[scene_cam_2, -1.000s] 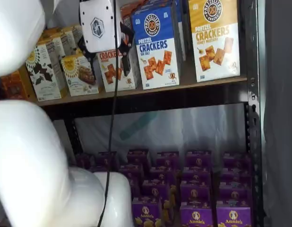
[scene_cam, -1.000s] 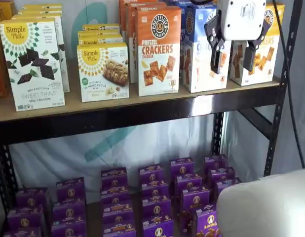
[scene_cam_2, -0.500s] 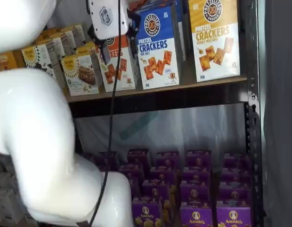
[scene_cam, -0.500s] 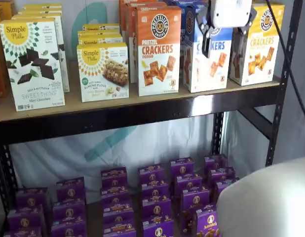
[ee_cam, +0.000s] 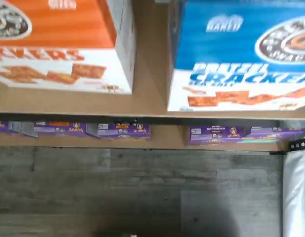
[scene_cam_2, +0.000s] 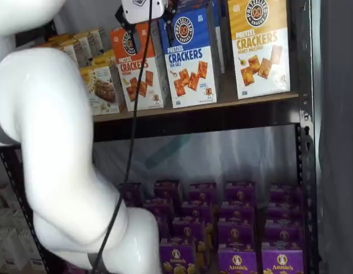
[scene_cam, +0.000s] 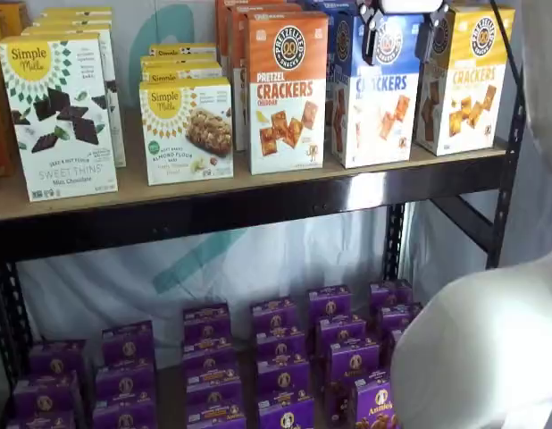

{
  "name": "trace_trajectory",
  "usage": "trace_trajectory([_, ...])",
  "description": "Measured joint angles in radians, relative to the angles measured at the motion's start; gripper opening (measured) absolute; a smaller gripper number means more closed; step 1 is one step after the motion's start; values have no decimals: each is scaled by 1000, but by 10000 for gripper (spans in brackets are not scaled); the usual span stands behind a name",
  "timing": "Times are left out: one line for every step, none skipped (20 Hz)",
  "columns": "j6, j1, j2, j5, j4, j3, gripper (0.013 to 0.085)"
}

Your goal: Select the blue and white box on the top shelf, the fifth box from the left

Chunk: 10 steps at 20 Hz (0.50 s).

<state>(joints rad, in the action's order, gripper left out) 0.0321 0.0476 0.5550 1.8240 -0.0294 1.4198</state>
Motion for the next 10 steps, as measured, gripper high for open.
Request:
trace_trajectory([4, 4, -10, -2, 0, 11, 850])
trace_trajectory([7, 7, -20, -4, 2, 22, 850])
trace_trajectory([10, 9, -29, -6, 4, 31, 850])
trace_trajectory([13, 10, -38, -8, 7, 39, 850])
trace_trajectory([16, 14, -47, -11, 8, 47, 850])
trace_trajectory([19, 16, -55, -14, 9, 53, 850])
trace_trajectory([22, 19, -61, -17, 8, 58, 850])
trace_trajectory([24, 22, -69, -19, 7, 63, 850])
trace_trajectory([27, 24, -77, -23, 6, 69, 850])
trace_trajectory([28, 25, -85, -28, 8, 73, 850])
